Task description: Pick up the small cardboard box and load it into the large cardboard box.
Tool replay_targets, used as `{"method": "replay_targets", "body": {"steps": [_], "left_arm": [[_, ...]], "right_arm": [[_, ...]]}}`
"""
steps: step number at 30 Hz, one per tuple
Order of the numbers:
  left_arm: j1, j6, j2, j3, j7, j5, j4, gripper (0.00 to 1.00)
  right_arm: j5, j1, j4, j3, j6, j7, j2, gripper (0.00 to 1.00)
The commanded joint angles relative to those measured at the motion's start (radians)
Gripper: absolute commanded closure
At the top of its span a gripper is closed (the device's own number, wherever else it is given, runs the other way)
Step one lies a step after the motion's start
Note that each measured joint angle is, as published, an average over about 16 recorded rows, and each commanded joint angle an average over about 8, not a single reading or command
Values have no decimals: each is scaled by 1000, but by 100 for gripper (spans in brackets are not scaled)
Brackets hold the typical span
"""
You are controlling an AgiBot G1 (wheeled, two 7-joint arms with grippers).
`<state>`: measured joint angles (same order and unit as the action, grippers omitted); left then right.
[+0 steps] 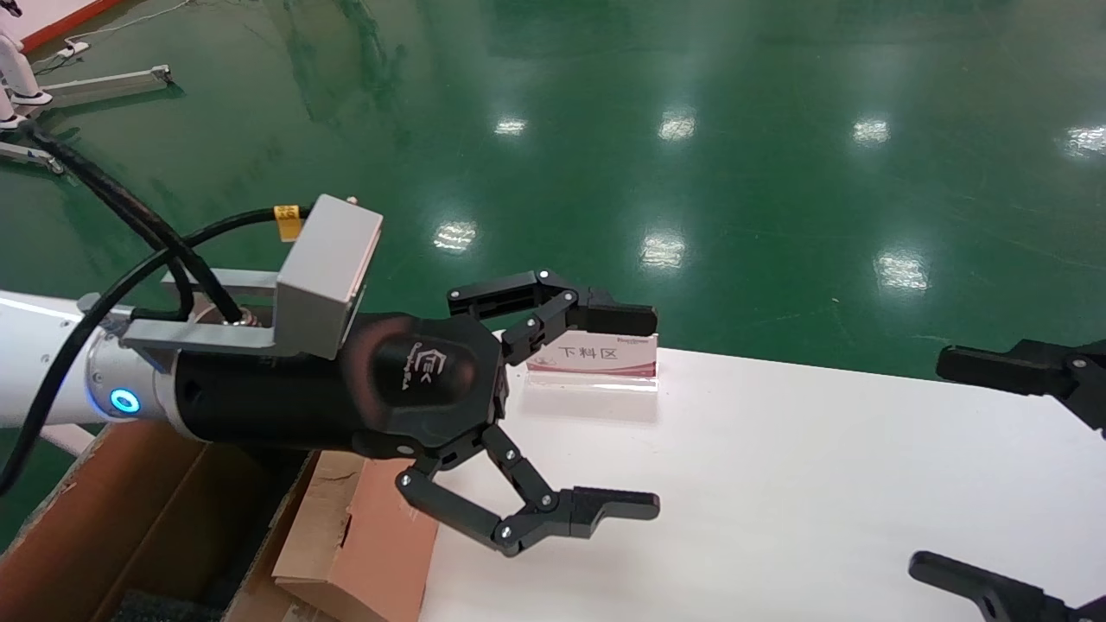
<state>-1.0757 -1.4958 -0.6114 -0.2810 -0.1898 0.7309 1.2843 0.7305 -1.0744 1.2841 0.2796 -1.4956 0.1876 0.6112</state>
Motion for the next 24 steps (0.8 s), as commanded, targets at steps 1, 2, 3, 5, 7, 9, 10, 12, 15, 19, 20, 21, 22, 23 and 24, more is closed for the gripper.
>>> {"method": "replay_targets", "body": {"steps": [1, 2, 3, 5, 7, 9, 10, 12, 15, 19, 20, 21, 22, 23, 24], "left_arm": [[0, 0, 0, 0, 0, 0, 0, 0], [0, 0, 0, 0, 0, 0, 0, 0], [0, 0, 0, 0, 0, 0, 0, 0], [0, 0, 0, 0, 0, 0, 0, 0], [0, 0, 0, 0, 1, 0, 0, 0], [1, 0, 0, 1, 1, 0, 0, 0], [1, 0, 0, 1, 1, 0, 0, 0], [1, 0, 0, 1, 1, 0, 0, 0], [1, 0, 0, 1, 2, 0, 0, 0], [1, 0, 0, 1, 2, 0, 0, 0], [1, 0, 1, 1, 2, 0, 0, 0], [1, 1, 1, 0, 2, 1, 0, 0], [1, 1, 2, 0, 2, 2, 0, 0], [1, 1, 3, -1, 2, 3, -1, 0], [1, 2, 5, -2, 2, 5, -1, 0]], "right_arm": [[0, 0, 0, 0, 0, 0, 0, 0], [0, 0, 0, 0, 0, 0, 0, 0], [0, 0, 0, 0, 0, 0, 0, 0], [0, 0, 0, 0, 0, 0, 0, 0], [0, 0, 0, 0, 0, 0, 0, 0], [0, 0, 0, 0, 0, 0, 0, 0], [0, 0, 0, 0, 0, 0, 0, 0], [0, 0, 0, 0, 0, 0, 0, 0], [0, 0, 0, 0, 0, 0, 0, 0], [0, 0, 0, 0, 0, 0, 0, 0], [0, 0, 0, 0, 0, 0, 0, 0], [0, 0, 0, 0, 0, 0, 0, 0], [0, 0, 0, 0, 0, 0, 0, 0], [0, 0, 0, 0, 0, 0, 0, 0], [0, 0, 0, 0, 0, 0, 0, 0]]}}
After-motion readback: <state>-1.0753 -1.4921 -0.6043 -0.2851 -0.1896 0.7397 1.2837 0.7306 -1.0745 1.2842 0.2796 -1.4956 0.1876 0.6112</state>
